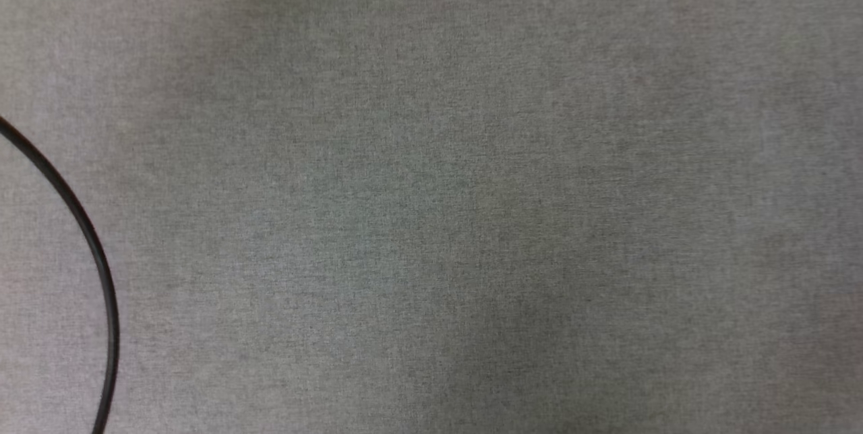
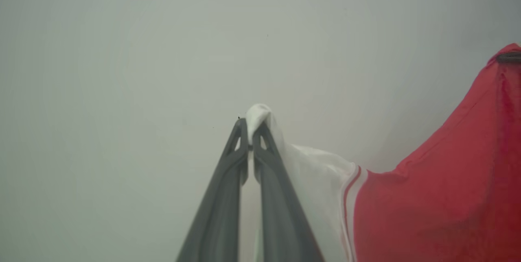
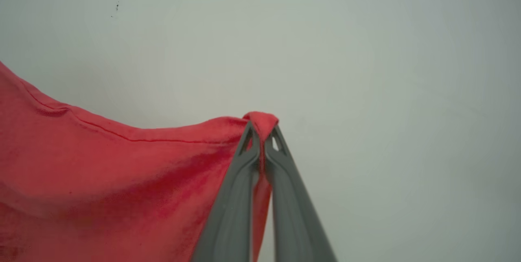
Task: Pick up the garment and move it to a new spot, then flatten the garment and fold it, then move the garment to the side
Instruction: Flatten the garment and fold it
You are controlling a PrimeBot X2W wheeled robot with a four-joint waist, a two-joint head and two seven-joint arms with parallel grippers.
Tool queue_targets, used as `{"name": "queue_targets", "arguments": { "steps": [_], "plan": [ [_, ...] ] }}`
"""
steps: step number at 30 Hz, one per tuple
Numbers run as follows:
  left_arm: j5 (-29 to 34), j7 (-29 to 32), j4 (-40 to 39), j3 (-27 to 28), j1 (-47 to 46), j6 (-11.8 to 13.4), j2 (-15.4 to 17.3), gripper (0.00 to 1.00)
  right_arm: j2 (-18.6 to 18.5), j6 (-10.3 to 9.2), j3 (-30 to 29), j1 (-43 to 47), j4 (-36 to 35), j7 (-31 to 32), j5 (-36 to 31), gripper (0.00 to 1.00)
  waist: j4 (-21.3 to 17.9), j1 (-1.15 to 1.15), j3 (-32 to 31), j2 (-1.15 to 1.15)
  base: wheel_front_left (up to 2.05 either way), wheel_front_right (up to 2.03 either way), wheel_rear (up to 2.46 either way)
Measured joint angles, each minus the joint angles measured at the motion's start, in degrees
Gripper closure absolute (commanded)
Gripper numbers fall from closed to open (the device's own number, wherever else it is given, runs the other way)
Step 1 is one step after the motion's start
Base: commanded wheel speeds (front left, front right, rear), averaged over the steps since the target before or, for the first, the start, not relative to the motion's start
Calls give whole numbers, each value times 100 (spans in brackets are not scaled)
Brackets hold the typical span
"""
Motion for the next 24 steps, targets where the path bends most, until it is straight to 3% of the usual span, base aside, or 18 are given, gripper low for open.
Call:
{"name": "queue_targets", "arguments": {
  "steps": [5,11,18,24],
  "plan": [
    [11,-122,526,-101,-543,-120,-101,100,207,0,30,-435,426,-180,-118,100,42,0,193,0,0,0,0],
    [-60,-374,1062,-308,-549,-198,-199,100,386,0,323,-464,923,-358,-80,100,47,0,390,0,0,0,0],
    [-345,-755,1497,-650,388,-241,-211,100,552,0,1006,444,1393,-708,182,100,14,0,268,0,0,0,0],
    [-698,-987,1418,-982,1506,-246,-46,100,666,0,1613,1321,1596,-1010,582,100,-9,0,18,0,0,0,0]
  ]
}}
